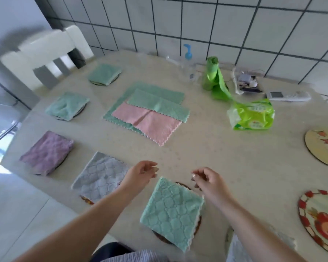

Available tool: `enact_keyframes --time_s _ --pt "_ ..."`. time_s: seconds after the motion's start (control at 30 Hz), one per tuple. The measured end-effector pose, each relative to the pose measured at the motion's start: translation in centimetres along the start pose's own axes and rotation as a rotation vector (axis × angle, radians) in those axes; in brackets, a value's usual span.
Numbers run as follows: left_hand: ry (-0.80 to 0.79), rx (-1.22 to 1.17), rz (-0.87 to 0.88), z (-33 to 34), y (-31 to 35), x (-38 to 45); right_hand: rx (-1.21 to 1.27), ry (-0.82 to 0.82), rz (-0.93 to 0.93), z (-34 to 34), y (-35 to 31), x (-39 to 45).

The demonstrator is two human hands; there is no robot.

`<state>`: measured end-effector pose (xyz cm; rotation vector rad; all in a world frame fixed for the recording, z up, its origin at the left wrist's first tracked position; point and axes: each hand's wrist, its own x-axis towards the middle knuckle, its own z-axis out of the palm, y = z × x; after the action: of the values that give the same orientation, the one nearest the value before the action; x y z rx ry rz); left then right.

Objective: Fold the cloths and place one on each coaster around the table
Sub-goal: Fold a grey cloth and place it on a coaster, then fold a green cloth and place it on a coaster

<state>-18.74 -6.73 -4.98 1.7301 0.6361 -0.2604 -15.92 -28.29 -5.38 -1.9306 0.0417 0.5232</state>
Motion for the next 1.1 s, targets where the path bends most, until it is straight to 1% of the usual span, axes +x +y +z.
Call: enact_keyframes --time_s 0.07,0.13,0.2,0.27,0.33,0.4,0.47,0.63,0.87,1.03,1.1 --pt "0.021 0.091 0.026 -2.2 -0.1 1.9 -0.106 -0.034 -0.018 2.1 -1.7 2.3" --pt "0.023 0.366 0.104 -4.3 -0.2 3.9 -0.249 -0.073 -0.015 4.1 -3.2 4.6" --pt "-0.040 0.723 0.243 -6.0 -0.1 5.9 -0.422 -0.122 -0.027 6.0 -4.2 6.6" --pt "-0.126 0.989 0.363 -6.8 0.7 7.7 -0.575 -0.179 -0.049 7.6 -5.1 8.2" --pt "-0.196 1.181 0.470 -6.9 1.5 9.2 -0.701 -0.214 -0.063 8.7 -5.5 9.0" --pt "-0.244 1.296 0.582 -6.5 1.9 10.6 -0.826 -0.223 -0.072 9.5 -5.8 9.5" --pt "-0.279 1.332 0.641 -6.0 1.8 11.6 -0.901 -0.222 -0.069 10.0 -6.0 9.9" --pt "-0.390 1.404 0.677 -5.3 1.0 13.3 -0.959 -0.191 -0.055 10.9 -6.6 11.1" --pt "-0.393 1.334 0.694 -6.0 0.4 14.5 -0.954 -0.174 -0.039 11.8 -6.9 12.1" --pt "-0.342 1.295 0.680 -5.7 1.1 14.9 -0.790 -0.154 -0.078 11.1 -7.5 12.4" --pt "-0.304 1.251 0.686 -5.3 2.0 14.9 -0.738 -0.110 -0.114 10.3 -7.9 12.2"
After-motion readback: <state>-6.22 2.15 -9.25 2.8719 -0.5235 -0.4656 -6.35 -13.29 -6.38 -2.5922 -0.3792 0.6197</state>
